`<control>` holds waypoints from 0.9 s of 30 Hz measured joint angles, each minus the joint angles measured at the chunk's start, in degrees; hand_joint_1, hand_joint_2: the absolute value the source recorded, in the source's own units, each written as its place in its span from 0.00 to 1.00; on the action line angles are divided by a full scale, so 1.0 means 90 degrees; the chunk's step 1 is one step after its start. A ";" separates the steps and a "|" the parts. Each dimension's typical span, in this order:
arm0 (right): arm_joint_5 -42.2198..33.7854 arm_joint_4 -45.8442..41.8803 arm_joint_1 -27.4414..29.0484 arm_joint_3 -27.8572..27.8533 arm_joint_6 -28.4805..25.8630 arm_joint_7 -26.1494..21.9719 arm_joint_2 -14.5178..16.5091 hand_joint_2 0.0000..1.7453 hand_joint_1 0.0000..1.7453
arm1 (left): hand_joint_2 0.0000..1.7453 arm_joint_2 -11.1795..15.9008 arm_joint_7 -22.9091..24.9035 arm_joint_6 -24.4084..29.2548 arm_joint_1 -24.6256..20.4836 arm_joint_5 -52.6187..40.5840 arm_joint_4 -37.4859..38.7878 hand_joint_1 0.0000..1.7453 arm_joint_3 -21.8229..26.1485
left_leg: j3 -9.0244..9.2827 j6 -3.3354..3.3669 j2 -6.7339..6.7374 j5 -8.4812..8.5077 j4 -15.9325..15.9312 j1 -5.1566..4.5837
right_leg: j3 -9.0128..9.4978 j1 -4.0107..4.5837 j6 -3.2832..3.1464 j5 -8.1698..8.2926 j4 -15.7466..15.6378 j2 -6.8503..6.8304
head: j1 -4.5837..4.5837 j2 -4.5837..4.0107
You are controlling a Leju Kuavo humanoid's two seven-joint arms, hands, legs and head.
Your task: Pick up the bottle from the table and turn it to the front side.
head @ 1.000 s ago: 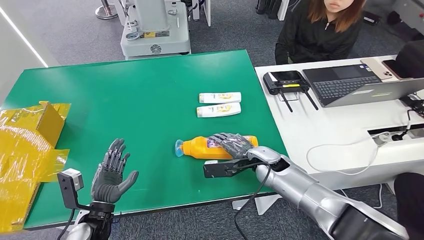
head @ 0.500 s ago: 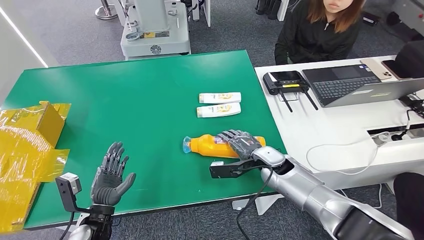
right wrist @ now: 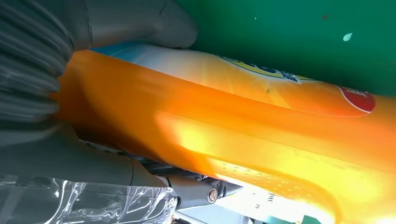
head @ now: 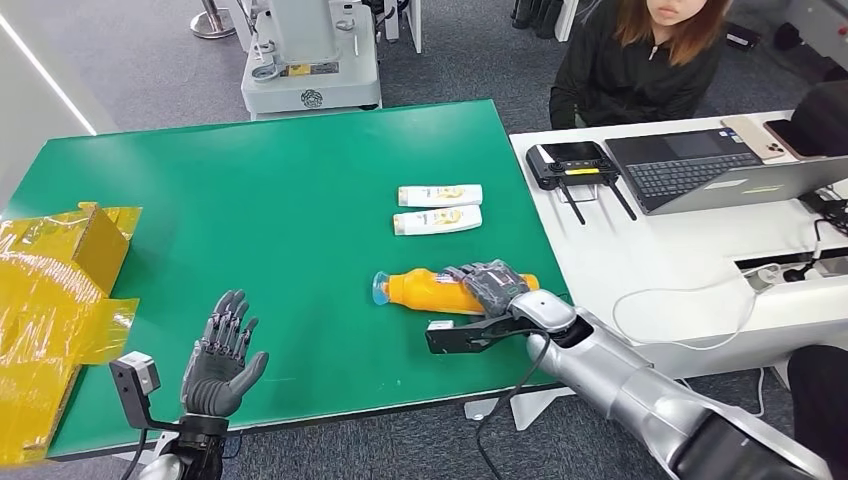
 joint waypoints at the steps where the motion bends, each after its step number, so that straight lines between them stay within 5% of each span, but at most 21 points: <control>1: -0.0001 -0.0005 0.0008 -0.0010 -0.0001 -0.0005 -0.0005 1.00 1.00 | 1.00 0.0004 -0.0007 0.0000 -0.0002 0.0007 0.0017 0.00 0.0000 | 0.0000 0.0000 0.0000 0.0000 0.0000 0.0000 | 0.0000 0.0000 0.0000 0.0000 0.0000 0.0000 | 0.0001 0.0000; 10: -0.0285 -0.0253 0.0262 -0.0192 -0.0247 -0.0158 -0.0067 1.00 1.00 | 1.00 0.0009 0.0064 -0.0002 0.0022 0.0027 0.0061 0.00 0.0000 | -0.0001 0.0001 -0.0003 -0.0001 0.0000 0.0000 | 0.0001 0.0000 0.0001 -0.0001 0.0000 -0.0003 | 0.0000 0.0001; 20: -0.2695 -0.1590 0.1751 -0.1310 -0.1704 -0.2139 0.0106 1.00 1.00 | 1.00 -0.0116 0.0121 0.0112 0.0099 -0.0219 -0.0006 0.00 0.0047 | -0.0013 0.0002 -0.0012 -0.0007 -0.0004 0.0001 | -0.0007 0.0002 -0.0001 -0.0007 0.0000 -0.0006 | 0.0000 0.0001; 27: -0.3092 -0.2392 0.2494 -0.1562 -0.2271 -0.2465 0.0539 1.00 1.00 | 1.00 -0.0144 0.0147 0.0164 0.0147 -0.0341 -0.0189 0.00 0.0127 | -0.0013 -0.0002 -0.0011 -0.0009 -0.0010 0.0003 | -0.0011 0.0004 -0.0007 -0.0019 0.0002 -0.0006 | -0.0001 0.0001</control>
